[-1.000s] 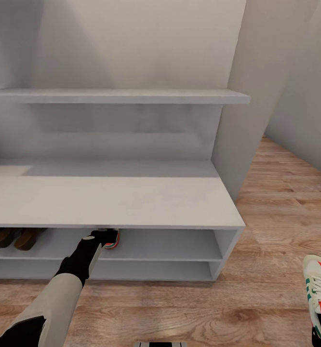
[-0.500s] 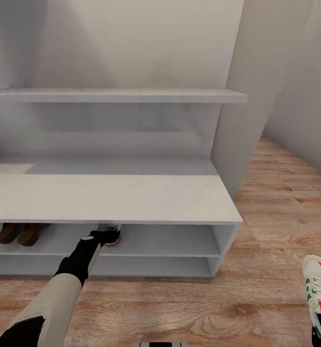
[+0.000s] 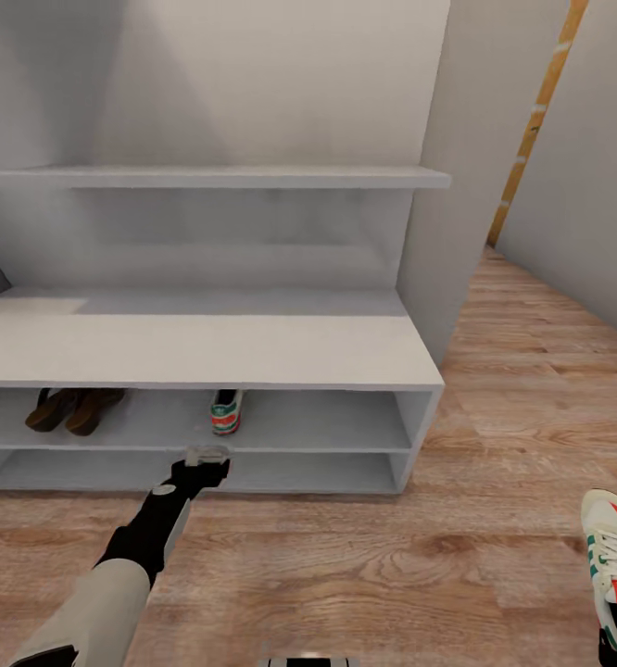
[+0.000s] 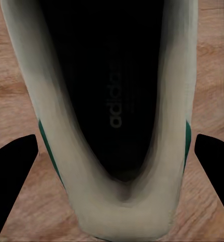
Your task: Pick up the two gym shoes and the two sandals from the corridor floor and place them onto the hallstand (shoe rack) in the corridor, making sure they are on the rack and not on the floor. Arrange them so the two gym shoes are next to each other and the two sandals are next to each other.
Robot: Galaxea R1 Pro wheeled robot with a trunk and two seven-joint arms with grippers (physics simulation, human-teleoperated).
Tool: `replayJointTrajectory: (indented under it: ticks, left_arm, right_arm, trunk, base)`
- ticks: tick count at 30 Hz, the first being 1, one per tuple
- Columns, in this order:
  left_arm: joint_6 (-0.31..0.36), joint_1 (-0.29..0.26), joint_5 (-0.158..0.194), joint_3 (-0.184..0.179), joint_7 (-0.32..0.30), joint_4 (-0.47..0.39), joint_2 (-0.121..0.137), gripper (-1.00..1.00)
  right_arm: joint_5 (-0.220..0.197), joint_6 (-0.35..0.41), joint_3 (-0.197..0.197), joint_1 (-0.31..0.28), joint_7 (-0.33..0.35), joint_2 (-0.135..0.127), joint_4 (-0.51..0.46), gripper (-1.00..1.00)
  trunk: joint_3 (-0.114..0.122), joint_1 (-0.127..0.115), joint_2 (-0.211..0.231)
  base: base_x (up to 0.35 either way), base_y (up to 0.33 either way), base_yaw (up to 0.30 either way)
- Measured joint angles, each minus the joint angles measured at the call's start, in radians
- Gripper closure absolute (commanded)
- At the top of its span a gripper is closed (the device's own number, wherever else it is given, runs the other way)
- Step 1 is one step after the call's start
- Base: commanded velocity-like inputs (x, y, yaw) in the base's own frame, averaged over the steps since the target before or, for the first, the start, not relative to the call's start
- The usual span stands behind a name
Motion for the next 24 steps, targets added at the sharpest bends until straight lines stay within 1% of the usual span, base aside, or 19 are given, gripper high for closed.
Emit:
replayJointTrajectory:
  ticks: [1,2,4,5,6,7,8,9,10,12,13,14,15,17,18,20,21,23,24]
  left_arm:
    - [-0.013,0.013,0.0,0.0,-0.001,-0.001,0.001,-1.0]
    - [-0.042,0.039,0.001,0.001,-0.004,-0.003,0.002,-1.0]
    - [-0.154,0.124,0.008,0.004,-0.016,-0.016,0.01,-1.0]
    - [-0.198,0.158,0.015,0.004,-0.033,-0.028,0.013,-1.0]
    - [-0.237,0.195,0.024,0.004,-0.063,-0.045,0.017,-1.0]
    - [-0.254,0.217,0.031,0.005,-0.083,-0.056,0.019,-1.0]
    - [-0.29,0.281,0.053,0.006,-0.157,-0.093,0.025,-1.0]
    - [-0.314,0.374,0.094,0.01,-0.283,-0.151,0.039,-1.0]
    - [-0.318,0.398,0.109,0.011,-0.32,-0.166,0.045,-1.0]
    - [-0.329,0.481,0.175,0.02,-0.452,-0.209,0.076,-1.0]
    - [-0.331,0.5,0.192,0.023,-0.484,-0.216,0.084,-1.0]
    - [-0.335,0.542,0.237,0.034,-0.572,-0.227,0.109,-1.0]
    - [-0.338,0.569,0.265,0.043,-0.632,-0.23,0.127,-1.0]
    - [-0.34,0.608,0.304,0.064,-0.735,-0.228,0.164,-1.0]
    - [-0.34,0.616,0.311,0.072,-0.755,-0.226,0.173,-1.0]
    - [-0.341,0.642,0.325,0.104,-0.805,-0.209,0.196,-1.0]
    - [-0.347,0.651,0.327,0.126,-0.821,-0.183,0.204,-1.0]
    - [-0.378,0.658,0.328,0.148,-0.831,-0.141,0.212,-1.0]
    - [-0.391,0.659,0.328,0.152,-0.832,-0.13,0.212,-1.0]
  right_arm:
    - [0.0,0.0,0.0,0.0,0.0,0.0,0.0,1.0]
    - [0.0,0.0,0.0,0.0,0.0,0.0,0.0,1.0]
    - [0.0,0.0,0.0,0.0,0.0,0.0,0.0,1.0]
    - [0.0,0.0,0.001,0.0,0.0,0.0,0.0,1.0]
    - [0.0,0.0,0.001,0.0,-0.001,0.0,0.001,1.0]
    - [0.001,0.0,0.001,0.0,-0.001,0.0,0.001,1.0]
    - [0.001,0.0,0.001,0.0,-0.001,0.0,0.002,1.0]
    - [0.001,0.0,0.001,0.0,-0.001,0.0,0.01,1.0]
    - [0.001,0.0,0.001,0.0,-0.001,0.0,0.012,1.0]
    - [0.001,0.0,0.002,0.0,0.0,0.0,0.018,1.0]
    - [0.001,0.0,0.002,0.0,0.001,0.0,0.019,1.0]
    - [0.001,-0.001,0.002,0.0,0.001,0.0,0.021,1.0]
    - [0.001,-0.001,0.002,0.0,0.002,0.0,0.022,1.0]
    - [0.001,-0.002,0.002,0.0,0.003,0.0,0.022,1.0]
    - [0.001,-0.002,0.002,0.0,0.003,0.0,0.022,1.0]
    - [0.001,-0.003,0.002,0.0,0.003,0.0,0.023,1.0]
    - [0.001,-0.003,0.002,0.0,0.003,0.0,0.023,1.0]
    - [0.001,-0.004,0.002,0.0,0.002,0.003,0.022,1.0]
    - [0.001,-0.005,0.002,0.0,0.003,0.004,0.021,1.0]
  trunk:
    - [0.0,0.0,0.0]
    - [0.0,0.0,0.0]
    - [0.0,0.0,0.0]
    - [0.0,0.0,0.0]
    - [0.0,0.0,0.0]
    - [0.0,0.0,0.0]
    - [0.0,0.0,0.0]
    - [0.0,-0.001,0.0]
    - [0.0,-0.001,0.0]
    - [0.0,-0.001,0.0]
    - [0.0,-0.001,0.0]
    - [0.0,-0.001,0.0]
    - [0.0,-0.001,0.0]
    - [0.0,-0.001,0.0]
    - [0.0,-0.001,0.0]
    - [0.0,-0.001,0.0]
    - [0.0,-0.001,0.0]
    - [0.0,-0.001,0.0]
    - [0.0,-0.001,0.0]
  base:
    - [-0.335,0.0,0.0]
    - [-0.335,0.0,0.0]
    - [-0.315,0.0,0.0]
    - [-0.261,0.0,0.0]
    - [-0.239,0.0,0.0]
    - [-0.154,0.0,0.0]
    - [-0.063,0.0,0.0]
    - [-0.05,0.0,0.0]
    - [-0.032,0.0,0.0]
    - [-0.019,0.0,0.0]
    - [-0.008,0.0,0.0]
    - [-0.005,0.0,0.0]
    - [-0.003,0.0,0.0]
    - [-0.002,0.0,0.0]
    - [-0.001,0.0,0.0]
    - [0.0,0.0,0.0]
    - [0.0,0.0,0.0]
    - [0.0,0.0,0.0]
    - [0.0,0.0,0.0]
